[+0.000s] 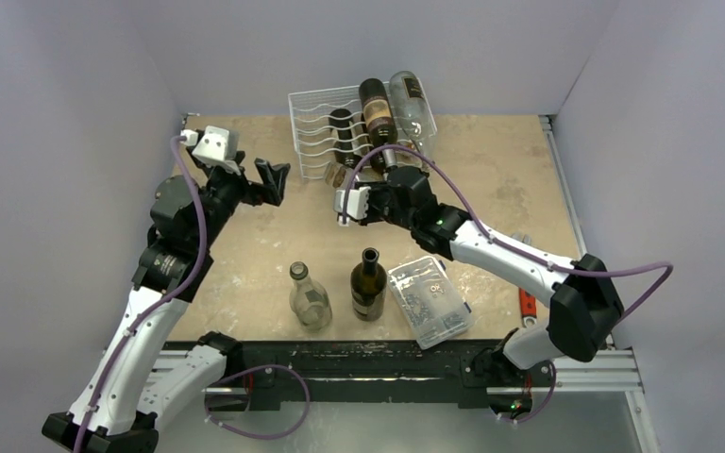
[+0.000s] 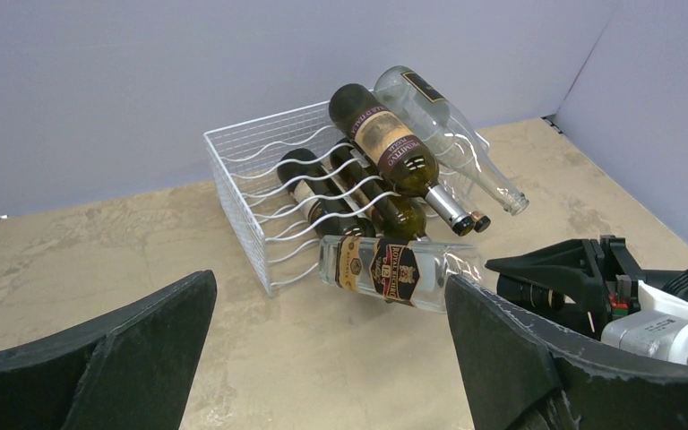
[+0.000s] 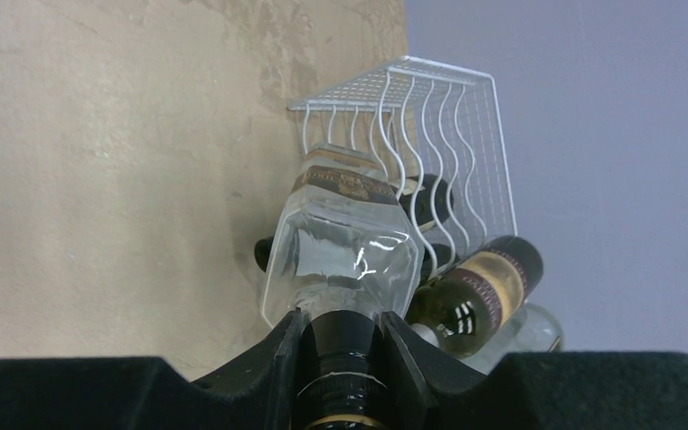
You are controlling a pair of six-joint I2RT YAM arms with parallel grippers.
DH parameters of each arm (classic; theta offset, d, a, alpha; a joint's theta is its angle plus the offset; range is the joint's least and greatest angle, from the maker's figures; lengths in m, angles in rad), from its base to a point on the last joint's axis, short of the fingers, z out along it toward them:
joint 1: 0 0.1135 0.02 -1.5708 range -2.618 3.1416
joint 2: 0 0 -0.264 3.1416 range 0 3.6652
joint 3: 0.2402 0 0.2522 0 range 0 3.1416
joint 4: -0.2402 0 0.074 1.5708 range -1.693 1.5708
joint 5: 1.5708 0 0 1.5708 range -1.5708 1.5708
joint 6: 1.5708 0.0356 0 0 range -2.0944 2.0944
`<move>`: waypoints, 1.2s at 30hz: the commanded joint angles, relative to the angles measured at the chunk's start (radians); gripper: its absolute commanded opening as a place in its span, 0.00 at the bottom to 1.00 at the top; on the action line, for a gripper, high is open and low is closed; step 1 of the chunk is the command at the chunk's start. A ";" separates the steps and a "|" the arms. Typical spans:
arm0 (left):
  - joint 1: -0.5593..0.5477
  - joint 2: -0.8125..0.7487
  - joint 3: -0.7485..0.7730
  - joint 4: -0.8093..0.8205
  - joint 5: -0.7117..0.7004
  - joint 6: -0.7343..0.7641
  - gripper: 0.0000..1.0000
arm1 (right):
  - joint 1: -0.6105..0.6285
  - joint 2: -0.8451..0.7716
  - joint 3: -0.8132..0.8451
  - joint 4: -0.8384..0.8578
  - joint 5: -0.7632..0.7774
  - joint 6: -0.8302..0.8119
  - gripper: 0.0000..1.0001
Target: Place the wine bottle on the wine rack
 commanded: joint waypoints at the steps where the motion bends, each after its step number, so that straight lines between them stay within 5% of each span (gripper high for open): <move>1: 0.014 -0.003 0.002 0.041 0.010 -0.026 1.00 | 0.019 -0.011 0.141 0.232 0.117 0.316 0.00; 7: 0.023 0.001 0.003 0.041 0.024 -0.039 1.00 | 0.019 0.083 0.318 0.018 0.267 0.687 0.00; 15: 0.034 0.001 0.005 0.041 0.034 -0.051 1.00 | 0.019 0.153 0.372 -0.237 0.213 0.941 0.00; 30: 0.069 0.026 0.009 0.048 0.098 -0.105 1.00 | 0.019 0.161 0.259 -0.569 0.254 0.911 0.00; 36: 0.074 0.036 0.009 0.051 0.118 -0.125 1.00 | 0.017 0.201 0.189 -0.496 0.324 0.854 0.00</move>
